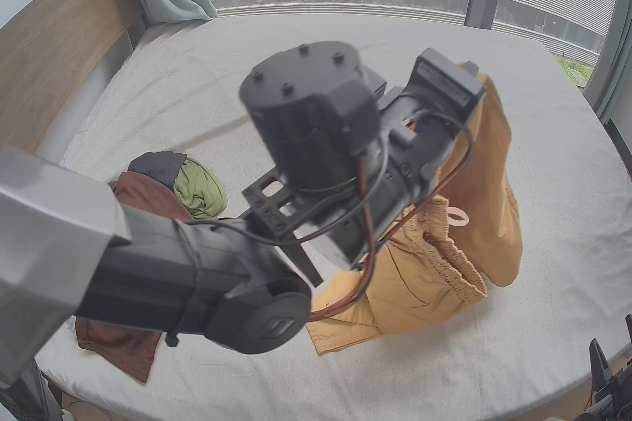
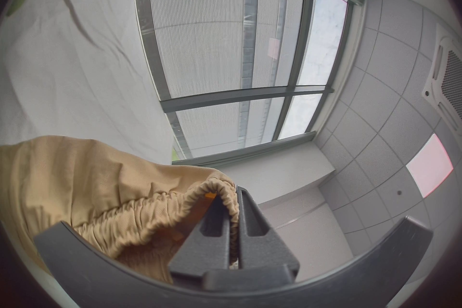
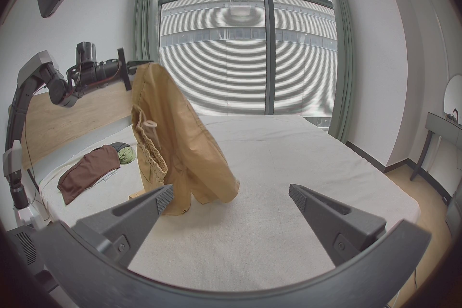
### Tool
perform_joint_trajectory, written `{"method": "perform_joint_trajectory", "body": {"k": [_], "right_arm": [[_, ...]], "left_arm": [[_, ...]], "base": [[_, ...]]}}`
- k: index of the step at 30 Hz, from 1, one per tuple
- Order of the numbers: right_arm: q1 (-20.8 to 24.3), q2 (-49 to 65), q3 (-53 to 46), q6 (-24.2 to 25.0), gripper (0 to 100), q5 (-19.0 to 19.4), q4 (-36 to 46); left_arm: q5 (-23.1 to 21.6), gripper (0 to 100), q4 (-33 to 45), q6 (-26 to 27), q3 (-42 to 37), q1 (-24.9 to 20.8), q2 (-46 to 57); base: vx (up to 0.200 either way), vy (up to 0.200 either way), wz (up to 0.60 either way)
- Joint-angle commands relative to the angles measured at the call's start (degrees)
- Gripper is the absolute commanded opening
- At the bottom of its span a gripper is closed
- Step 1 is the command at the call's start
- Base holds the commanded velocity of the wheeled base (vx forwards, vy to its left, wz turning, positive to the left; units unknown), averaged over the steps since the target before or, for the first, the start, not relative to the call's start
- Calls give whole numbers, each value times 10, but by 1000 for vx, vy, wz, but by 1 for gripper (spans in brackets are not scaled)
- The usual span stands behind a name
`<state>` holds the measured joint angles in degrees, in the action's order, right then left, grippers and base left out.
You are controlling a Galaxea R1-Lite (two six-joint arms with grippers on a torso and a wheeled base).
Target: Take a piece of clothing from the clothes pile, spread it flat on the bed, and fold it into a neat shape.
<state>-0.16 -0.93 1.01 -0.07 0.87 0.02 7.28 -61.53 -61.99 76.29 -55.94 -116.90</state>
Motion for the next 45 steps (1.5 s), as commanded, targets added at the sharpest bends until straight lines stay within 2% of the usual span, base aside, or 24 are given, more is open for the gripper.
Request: {"method": "perform_joint_trajectory", "body": {"k": [1, 5, 11, 17, 24, 29, 45], "right_arm": [[0, 9, -10, 0, 100, 0, 0], [0, 9, -10, 0, 100, 0, 1], [0, 9, -10, 0, 100, 0, 1], [0, 9, -10, -1, 100, 0, 1], [0, 9, -10, -1, 100, 0, 0], [0, 9, -10, -1, 100, 0, 1], [0, 9, -10, -1, 100, 0, 1]], "left_arm": [[-63, 0, -53, 8, -158, 73, 77], [-121, 0, -77, 37, -243, 108, 98], [-165, 0, -146, 78, -312, 142, 93], [-175, 0, -180, 86, -348, 160, 93], [-190, 0, -276, 150, -415, 194, 54], [-196, 0, -273, 173, -442, 204, 55], [-198, 0, -275, 224, -461, 243, 56]], "base": [[0, 0, 0], [0, 0, 0], [0, 0, 0], [0, 0, 0], [0, 0, 0], [0, 0, 0], [0, 0, 0]]}}
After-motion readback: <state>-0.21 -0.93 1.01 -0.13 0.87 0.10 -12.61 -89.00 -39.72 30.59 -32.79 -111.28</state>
